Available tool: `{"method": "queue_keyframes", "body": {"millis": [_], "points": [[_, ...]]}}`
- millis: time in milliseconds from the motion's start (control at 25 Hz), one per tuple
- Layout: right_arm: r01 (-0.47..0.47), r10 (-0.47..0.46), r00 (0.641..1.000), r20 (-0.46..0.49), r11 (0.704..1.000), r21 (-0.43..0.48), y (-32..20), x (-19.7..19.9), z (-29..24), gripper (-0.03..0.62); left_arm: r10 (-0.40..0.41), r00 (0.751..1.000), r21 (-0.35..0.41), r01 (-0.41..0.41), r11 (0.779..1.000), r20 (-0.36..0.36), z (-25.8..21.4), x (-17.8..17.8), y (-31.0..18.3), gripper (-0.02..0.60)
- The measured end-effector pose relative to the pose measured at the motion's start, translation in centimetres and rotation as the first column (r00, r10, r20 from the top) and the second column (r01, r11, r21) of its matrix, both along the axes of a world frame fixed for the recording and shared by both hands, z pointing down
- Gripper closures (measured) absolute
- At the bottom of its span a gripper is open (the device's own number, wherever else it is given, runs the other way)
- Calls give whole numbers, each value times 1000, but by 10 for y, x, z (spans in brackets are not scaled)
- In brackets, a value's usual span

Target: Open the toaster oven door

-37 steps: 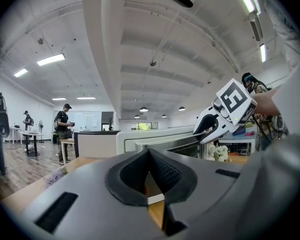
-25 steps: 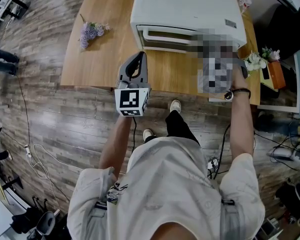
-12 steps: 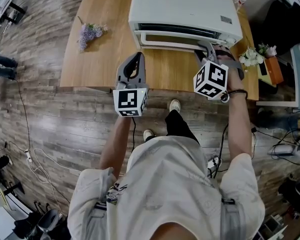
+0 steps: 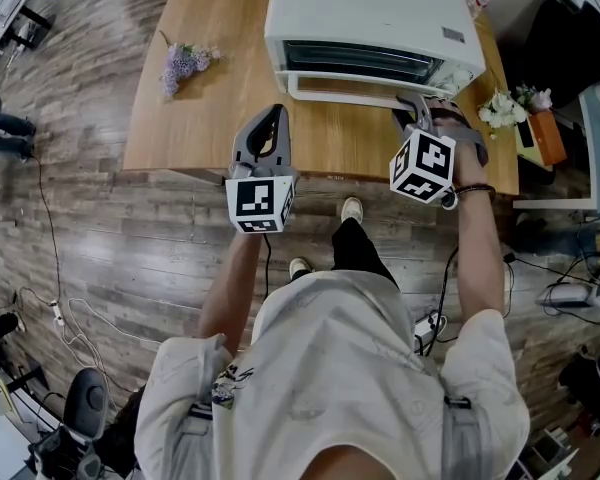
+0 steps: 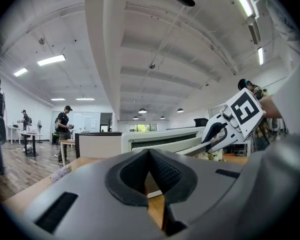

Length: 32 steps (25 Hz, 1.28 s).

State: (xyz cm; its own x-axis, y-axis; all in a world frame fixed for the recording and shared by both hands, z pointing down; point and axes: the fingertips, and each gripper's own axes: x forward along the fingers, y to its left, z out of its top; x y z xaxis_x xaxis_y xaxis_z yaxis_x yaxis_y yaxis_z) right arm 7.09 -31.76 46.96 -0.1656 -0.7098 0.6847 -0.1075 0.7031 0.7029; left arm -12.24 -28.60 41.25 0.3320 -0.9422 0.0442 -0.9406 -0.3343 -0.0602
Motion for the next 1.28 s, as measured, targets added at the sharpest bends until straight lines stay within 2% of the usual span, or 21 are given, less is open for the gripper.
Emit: {"method": "queue_keyframes", "body": {"millis": [640, 1280], "points": [[-12, 11, 999, -36, 999, -46, 44, -1, 34, 501, 25, 1000, 16, -25, 1000, 2, -5, -7, 20, 568], [-28, 25, 999, -43, 997, -76, 82, 0, 81, 502, 46, 999, -7, -46, 999, -1, 5, 1, 40, 568]]}}
